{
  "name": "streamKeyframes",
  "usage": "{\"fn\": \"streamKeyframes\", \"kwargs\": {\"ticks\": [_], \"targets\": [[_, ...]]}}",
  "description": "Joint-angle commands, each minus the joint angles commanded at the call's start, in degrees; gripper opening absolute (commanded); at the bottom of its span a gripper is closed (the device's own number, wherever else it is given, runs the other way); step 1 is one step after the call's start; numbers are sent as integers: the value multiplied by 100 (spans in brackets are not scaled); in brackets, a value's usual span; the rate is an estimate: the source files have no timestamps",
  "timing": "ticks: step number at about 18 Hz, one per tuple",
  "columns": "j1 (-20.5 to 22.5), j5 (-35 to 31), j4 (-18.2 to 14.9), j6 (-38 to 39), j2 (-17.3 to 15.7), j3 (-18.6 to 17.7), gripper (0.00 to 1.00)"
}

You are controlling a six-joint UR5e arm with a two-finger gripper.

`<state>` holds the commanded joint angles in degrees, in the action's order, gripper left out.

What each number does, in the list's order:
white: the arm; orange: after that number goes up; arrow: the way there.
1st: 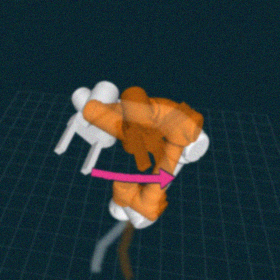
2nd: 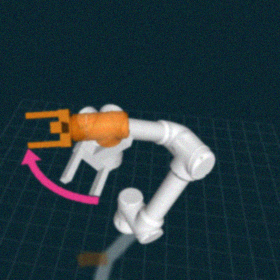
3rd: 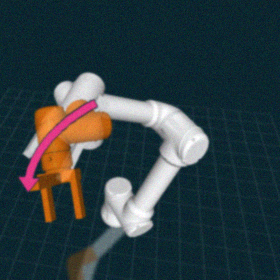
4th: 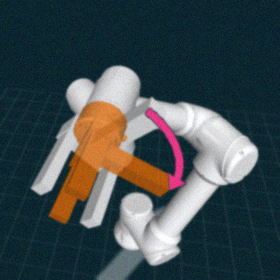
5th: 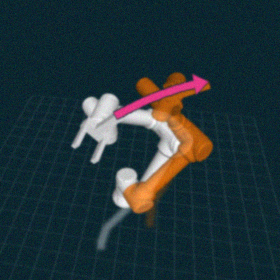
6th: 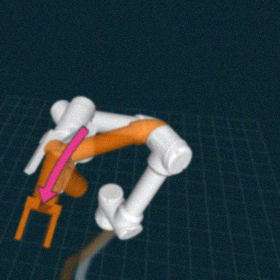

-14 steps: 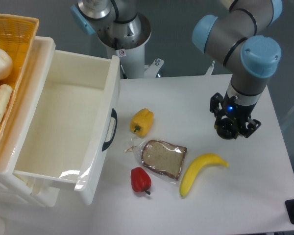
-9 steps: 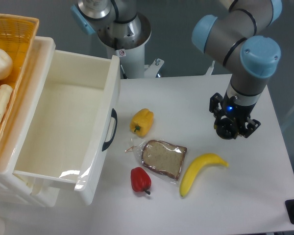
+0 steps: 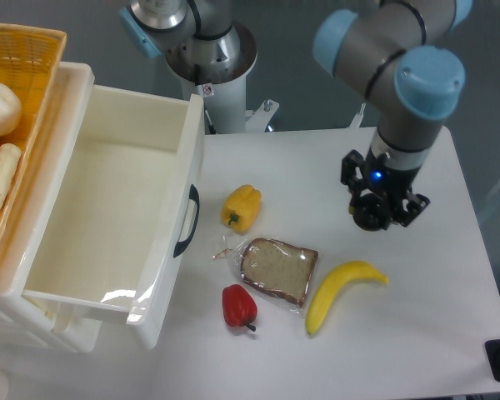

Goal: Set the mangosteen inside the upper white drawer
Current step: 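Move the gripper over the open white drawer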

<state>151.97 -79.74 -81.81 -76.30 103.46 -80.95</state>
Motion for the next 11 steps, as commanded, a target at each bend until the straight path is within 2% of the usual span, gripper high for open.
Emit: {"fn": "streamKeyframes", "kwargs": {"ticks": [2,5,9,11], "targets": [[-114,299,-264,45,-343,-61,3],[-351,765,-309,378,-870,-263,3],[-799,1363,-309,651,-1240,-492,4],[-1097,1531,-291,888,-1311,-492,4]]}}
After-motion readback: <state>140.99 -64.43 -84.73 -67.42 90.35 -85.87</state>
